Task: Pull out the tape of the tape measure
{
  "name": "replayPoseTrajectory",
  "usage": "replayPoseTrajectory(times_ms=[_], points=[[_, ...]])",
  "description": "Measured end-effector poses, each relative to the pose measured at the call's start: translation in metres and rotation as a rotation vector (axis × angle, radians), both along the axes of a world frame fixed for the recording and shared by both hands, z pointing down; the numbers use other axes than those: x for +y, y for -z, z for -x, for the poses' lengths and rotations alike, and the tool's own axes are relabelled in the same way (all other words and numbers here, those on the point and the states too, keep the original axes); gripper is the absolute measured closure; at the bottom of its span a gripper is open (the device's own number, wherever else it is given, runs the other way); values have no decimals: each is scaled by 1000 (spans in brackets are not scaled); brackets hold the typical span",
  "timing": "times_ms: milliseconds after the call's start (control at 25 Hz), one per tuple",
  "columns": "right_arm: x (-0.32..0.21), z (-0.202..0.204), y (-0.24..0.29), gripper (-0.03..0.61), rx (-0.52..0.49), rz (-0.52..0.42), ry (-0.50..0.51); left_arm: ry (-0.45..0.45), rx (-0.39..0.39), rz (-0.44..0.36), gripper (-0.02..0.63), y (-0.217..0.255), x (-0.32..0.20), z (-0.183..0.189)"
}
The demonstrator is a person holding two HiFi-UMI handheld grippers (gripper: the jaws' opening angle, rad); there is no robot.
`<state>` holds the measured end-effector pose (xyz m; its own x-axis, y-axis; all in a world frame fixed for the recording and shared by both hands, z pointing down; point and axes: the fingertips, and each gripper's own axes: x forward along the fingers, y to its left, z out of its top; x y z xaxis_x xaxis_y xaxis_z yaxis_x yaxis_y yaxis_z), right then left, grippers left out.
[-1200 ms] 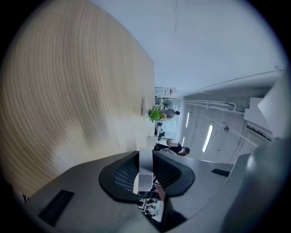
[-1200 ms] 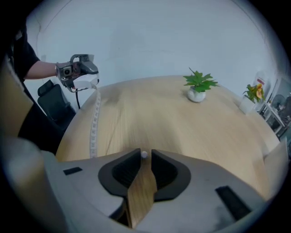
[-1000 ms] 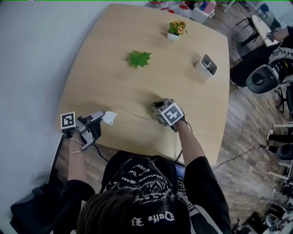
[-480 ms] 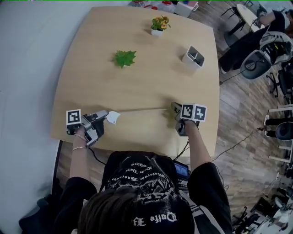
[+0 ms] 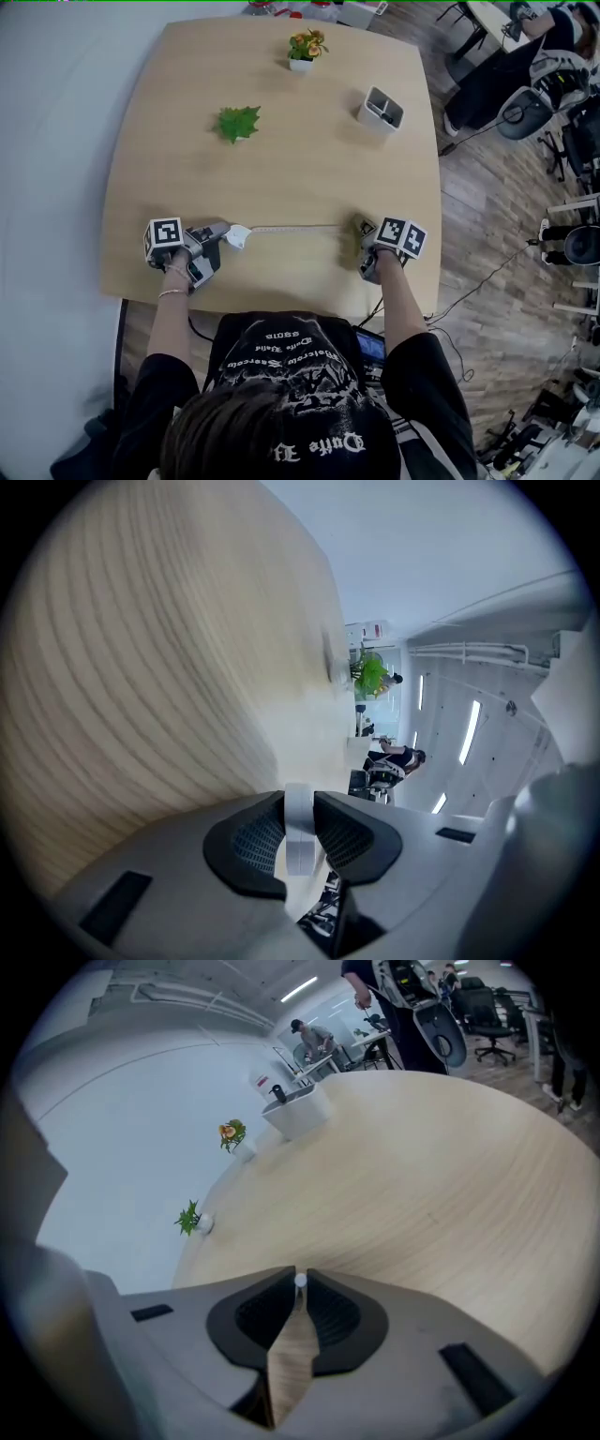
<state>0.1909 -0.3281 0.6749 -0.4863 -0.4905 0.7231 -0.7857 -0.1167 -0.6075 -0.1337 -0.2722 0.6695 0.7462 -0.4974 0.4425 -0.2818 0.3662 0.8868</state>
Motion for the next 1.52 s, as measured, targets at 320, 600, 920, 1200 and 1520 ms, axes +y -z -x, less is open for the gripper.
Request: replayPoseTrajectory(times_ms=[320,600,920,1200,1520], points=[[2,2,1,525,134,-54,90,132,-57,12,506,-6,-6,16],[2,9,6,455,122,-100,55,134,-164,11,485,-8,-11,25],[-6,10,15,327,85,-179,-12,195,-113,-59,268,12,-25,25],[-9,-4,44,327,101,-291,-1,196,-194,-90,268,22,-14,37],[2,1,62,327,137,-387,41,67,-692,-277,222,14,-10,75]])
